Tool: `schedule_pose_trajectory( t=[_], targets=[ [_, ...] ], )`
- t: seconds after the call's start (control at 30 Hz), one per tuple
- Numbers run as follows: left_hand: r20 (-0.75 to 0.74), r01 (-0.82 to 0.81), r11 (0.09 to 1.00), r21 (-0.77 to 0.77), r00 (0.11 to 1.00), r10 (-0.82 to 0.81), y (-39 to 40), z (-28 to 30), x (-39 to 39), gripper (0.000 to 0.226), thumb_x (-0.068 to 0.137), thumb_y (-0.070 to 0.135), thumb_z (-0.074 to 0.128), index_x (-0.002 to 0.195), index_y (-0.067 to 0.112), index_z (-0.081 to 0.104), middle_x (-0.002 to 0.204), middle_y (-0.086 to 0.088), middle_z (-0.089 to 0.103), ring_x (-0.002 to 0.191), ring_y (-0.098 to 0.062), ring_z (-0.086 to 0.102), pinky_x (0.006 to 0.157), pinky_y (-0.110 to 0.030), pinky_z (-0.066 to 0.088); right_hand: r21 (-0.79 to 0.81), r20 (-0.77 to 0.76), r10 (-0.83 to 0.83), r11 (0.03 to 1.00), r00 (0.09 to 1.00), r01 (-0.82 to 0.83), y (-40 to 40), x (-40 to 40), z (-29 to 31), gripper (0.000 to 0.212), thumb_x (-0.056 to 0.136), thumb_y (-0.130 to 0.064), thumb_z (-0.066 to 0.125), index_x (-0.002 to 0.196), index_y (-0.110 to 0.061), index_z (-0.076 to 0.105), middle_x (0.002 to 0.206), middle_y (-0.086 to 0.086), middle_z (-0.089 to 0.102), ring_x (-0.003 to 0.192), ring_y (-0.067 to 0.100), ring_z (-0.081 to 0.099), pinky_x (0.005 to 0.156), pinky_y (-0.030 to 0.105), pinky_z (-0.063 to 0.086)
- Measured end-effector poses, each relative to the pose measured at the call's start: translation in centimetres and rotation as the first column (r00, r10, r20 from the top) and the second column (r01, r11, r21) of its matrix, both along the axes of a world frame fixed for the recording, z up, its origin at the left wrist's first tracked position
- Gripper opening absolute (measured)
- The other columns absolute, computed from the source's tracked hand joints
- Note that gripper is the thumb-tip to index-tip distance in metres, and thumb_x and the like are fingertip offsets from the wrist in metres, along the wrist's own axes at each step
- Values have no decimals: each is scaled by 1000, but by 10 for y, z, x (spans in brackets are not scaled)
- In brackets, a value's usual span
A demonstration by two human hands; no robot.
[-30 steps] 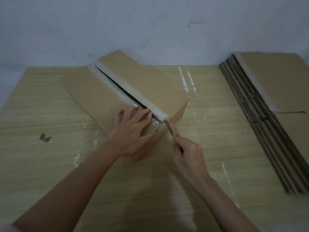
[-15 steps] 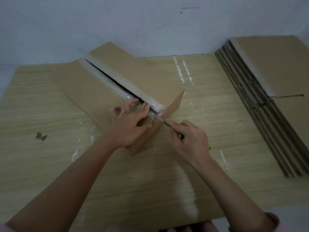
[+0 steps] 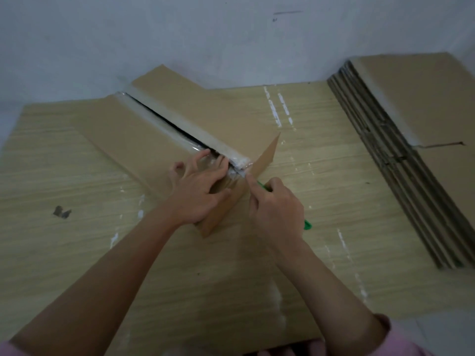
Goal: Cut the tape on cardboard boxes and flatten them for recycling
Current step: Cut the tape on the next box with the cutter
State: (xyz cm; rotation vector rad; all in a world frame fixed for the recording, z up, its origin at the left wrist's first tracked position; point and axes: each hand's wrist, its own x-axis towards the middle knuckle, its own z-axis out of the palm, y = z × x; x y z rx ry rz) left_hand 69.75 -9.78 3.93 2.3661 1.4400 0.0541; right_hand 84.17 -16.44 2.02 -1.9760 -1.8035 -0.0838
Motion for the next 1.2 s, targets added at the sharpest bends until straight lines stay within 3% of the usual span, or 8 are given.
schedule_pose_trajectory(
  t=[0.2,0.37,0.57,0.7,0.93,1.03,1.1,1.2],
  targets=[
    [-17,-4,1000,-18,1000,4,1,2,1,76,73,57,27,146,35,26,154,16,19,141,-4,-6,107,-41,5,-57,-22,-96,994,995,95,11,-13,10,44,47,-6,87,88,-19,77,56,7,55,37,24,51,45,19,27],
    [-21,-5,999,-54,1000,4,1,3,1,70,82,58,32,147,35,22,155,17,13,141,-5,-9,110,-44,4,-17,-115,-122,992,986,121,8,-10,10,43,58,-7,74,99,-19,75,56,6,56,42,27,54,49,21,27],
    [-23,7,997,-74,1000,-8,6,0,4,62,95,44,44,149,33,16,156,18,11,142,-6,-14,112,-49,5,-179,-188,-108,981,976,74,19,-4,20,44,91,-18,50,133,-28,53,99,9,64,91,31,60,67,29,29],
    [24,-9,992,-124,1000,12,10,1,6,63,94,41,46,149,32,17,156,17,9,142,-6,-15,113,-52,4,-95,-237,-135,989,962,115,18,1,18,32,94,-19,48,123,-22,62,93,9,68,83,31,62,68,33,41],
    [2,1,992,-129,1000,-1,9,4,6,66,94,49,43,150,33,12,156,19,4,142,-5,-14,113,-50,2,-57,-208,-150,988,967,141,32,21,19,35,90,-14,53,122,-23,64,87,18,66,80,39,62,63,32,34],
    [-35,26,1000,-12,999,-27,12,1,3,82,75,64,32,148,30,21,156,15,16,142,-8,0,107,-43,9,-212,-98,-94,975,991,72,41,41,32,33,93,-22,49,122,-27,63,98,15,68,91,37,61,69,35,42],
    [82,17,984,180,996,-32,12,-5,2,85,66,69,33,138,26,44,145,11,41,136,-16,23,92,-33,15,-234,-67,-38,972,997,21,37,47,38,29,93,-25,48,115,-25,66,98,12,70,91,37,61,72,36,45],
    [274,-44,957,288,961,-38,14,-10,5,69,62,63,44,110,17,63,113,5,63,116,-24,43,79,-26,15,-228,-265,-34,973,964,-28,25,45,38,23,93,-20,48,98,-14,70,82,13,70,72,33,64,65,37,51]
  ],
)
